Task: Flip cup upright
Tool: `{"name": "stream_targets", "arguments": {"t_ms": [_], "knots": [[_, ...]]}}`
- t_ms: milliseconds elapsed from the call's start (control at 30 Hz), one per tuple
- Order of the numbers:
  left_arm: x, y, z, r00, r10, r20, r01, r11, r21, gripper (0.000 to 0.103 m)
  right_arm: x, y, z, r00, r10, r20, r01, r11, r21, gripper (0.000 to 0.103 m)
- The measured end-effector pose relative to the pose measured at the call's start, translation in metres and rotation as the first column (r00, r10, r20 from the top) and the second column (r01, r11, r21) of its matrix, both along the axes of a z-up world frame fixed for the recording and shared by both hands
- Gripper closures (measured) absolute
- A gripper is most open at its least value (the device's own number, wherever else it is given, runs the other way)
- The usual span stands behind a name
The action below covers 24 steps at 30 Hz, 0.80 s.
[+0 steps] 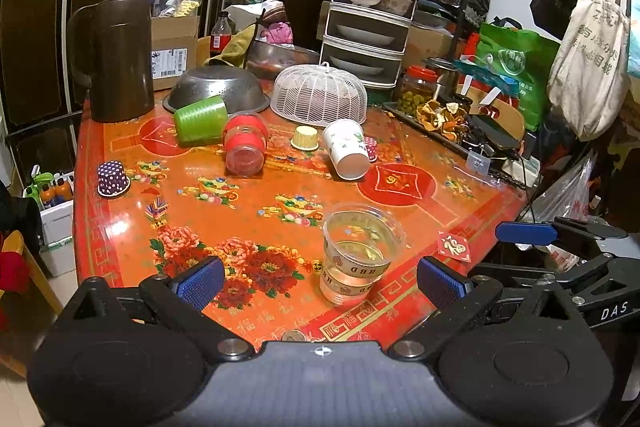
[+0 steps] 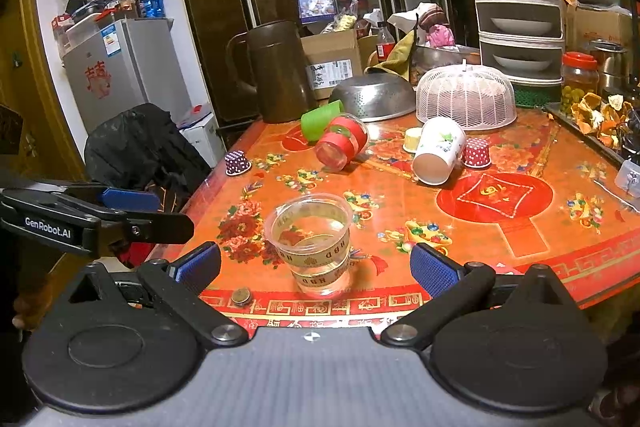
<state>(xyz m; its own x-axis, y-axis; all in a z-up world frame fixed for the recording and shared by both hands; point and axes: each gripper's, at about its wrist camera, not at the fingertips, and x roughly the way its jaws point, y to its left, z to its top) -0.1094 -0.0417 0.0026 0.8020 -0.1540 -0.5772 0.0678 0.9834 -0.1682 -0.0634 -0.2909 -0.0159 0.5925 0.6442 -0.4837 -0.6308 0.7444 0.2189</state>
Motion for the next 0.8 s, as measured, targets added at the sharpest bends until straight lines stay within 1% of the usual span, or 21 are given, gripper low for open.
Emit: {"name": "stream_targets", "arguments": {"t_ms": [800], "knots": [[0.0017, -0.0007, -0.005, 1.0, -0.003, -0.013, 0.003, 1.0, -0.008, 0.0, 0.0029, -0.0008, -0.0029, 1.0, -0.003, -0.003, 0.003, 1.0, 0.001, 0.001]]}}
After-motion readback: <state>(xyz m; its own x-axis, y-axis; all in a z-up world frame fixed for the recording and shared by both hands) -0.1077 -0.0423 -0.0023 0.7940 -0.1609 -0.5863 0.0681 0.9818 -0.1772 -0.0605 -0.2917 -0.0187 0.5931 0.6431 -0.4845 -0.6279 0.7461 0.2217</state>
